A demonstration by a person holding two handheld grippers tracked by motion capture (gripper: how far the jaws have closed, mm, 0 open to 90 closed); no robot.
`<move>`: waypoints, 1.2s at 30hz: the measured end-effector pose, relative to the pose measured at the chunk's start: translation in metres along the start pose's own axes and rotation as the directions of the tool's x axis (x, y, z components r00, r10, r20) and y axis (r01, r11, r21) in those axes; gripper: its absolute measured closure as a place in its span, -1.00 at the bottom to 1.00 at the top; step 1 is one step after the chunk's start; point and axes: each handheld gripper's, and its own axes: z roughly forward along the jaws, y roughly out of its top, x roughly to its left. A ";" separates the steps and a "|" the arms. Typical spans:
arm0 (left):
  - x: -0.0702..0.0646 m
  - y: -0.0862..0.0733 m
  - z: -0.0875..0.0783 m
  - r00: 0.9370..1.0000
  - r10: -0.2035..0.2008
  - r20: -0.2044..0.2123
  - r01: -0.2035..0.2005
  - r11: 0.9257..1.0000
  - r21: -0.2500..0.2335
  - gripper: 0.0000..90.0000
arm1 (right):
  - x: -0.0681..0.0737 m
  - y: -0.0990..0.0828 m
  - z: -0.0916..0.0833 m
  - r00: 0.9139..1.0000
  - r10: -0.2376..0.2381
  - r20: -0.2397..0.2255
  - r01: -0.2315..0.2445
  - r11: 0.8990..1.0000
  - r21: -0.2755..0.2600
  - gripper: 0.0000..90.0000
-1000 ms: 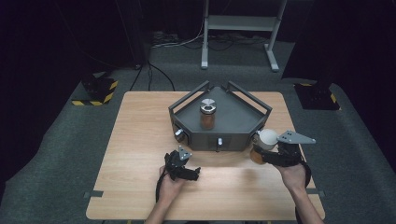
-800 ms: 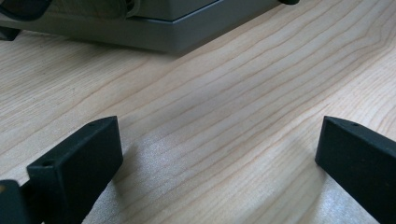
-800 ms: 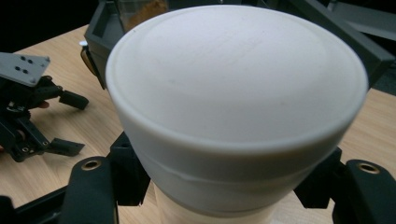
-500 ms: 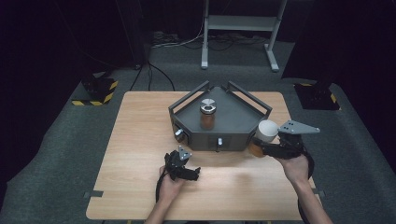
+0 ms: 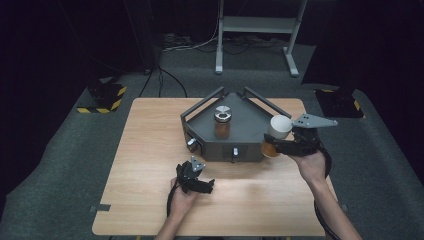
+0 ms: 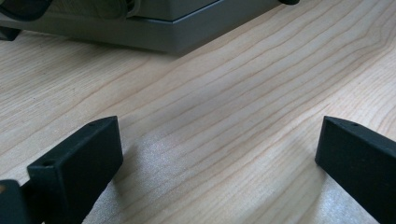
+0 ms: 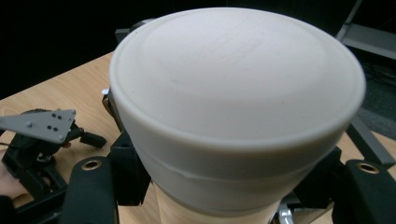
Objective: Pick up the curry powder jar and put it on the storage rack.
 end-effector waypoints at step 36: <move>0.000 -0.001 0.000 1.000 -0.005 0.000 0.005 1.000 -0.003 -0.98 | 0.000 0.044 0.078 0.995 0.039 0.093 -0.044 0.997 0.056 -0.23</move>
